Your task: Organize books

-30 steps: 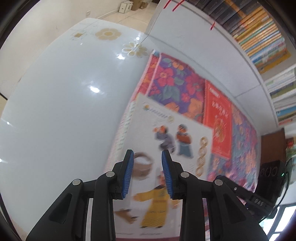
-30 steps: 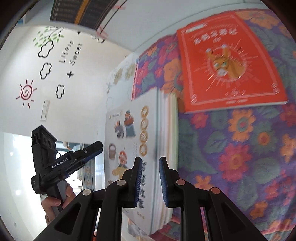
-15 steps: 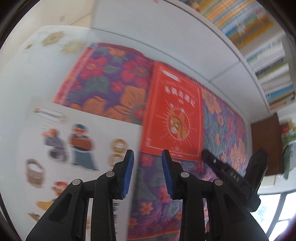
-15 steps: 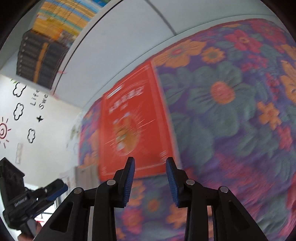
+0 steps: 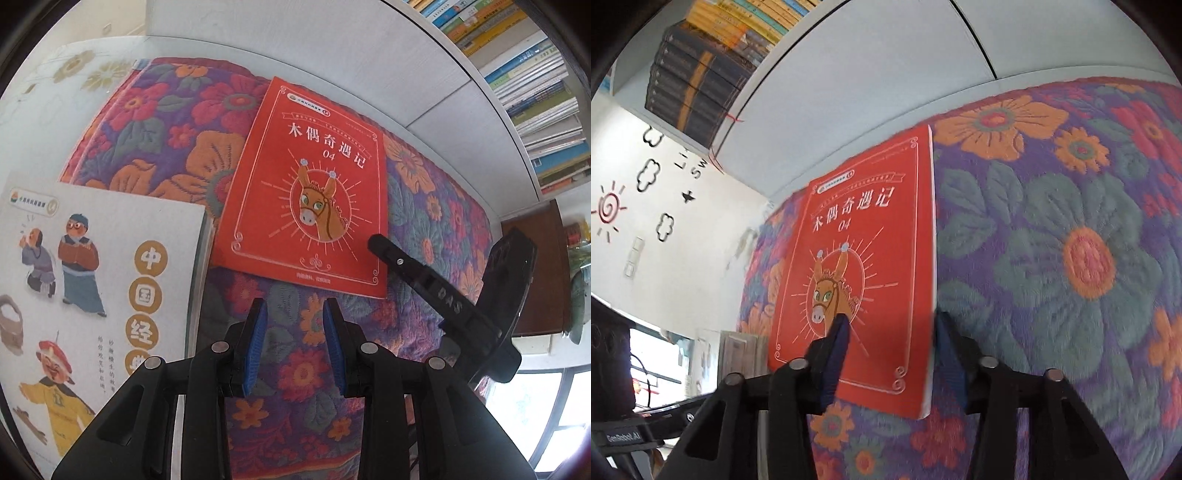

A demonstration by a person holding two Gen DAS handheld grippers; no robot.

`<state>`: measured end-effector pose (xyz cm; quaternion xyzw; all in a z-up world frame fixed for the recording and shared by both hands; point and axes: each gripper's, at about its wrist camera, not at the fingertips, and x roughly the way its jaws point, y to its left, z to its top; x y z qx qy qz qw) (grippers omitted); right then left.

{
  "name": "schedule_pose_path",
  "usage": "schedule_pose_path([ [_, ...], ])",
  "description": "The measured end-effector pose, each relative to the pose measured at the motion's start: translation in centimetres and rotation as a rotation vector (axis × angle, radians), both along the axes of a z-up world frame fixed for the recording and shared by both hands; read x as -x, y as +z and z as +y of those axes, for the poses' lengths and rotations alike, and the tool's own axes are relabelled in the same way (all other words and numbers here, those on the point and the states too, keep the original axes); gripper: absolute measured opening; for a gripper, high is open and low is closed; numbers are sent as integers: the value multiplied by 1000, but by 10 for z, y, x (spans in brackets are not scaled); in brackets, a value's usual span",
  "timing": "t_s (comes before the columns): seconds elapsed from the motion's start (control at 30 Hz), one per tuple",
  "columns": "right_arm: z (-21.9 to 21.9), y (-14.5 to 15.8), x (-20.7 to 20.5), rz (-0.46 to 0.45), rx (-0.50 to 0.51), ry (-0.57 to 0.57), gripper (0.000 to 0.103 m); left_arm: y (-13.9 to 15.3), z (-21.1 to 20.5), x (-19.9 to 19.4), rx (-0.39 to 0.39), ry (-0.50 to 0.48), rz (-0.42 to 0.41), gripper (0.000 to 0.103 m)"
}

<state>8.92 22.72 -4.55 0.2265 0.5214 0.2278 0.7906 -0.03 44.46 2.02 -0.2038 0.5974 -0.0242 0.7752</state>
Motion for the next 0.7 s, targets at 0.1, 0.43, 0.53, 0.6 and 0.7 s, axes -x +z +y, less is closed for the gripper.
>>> schedule_pose_path([
  [0.1, -18, -14, -4, 84, -111, -41, 9, 0, -2, 5, -3, 16, 2, 28],
  [0.43, -39, -38, 9, 228, -337, -33, 14, 5, -2, 28, -8, 78, 8, 28],
  [0.53, -39, -36, 13, 209, -338, -22, 14, 11, -4, 32, -24, 81, 0, 28],
  [0.6, -31, -33, 12, 207, -324, 9, 10, 13, -4, 33, -28, 89, -3, 28],
  [0.7, -32, -27, 16, 202, -336, 0, 8, 15, -4, 35, -39, 106, -4, 28],
])
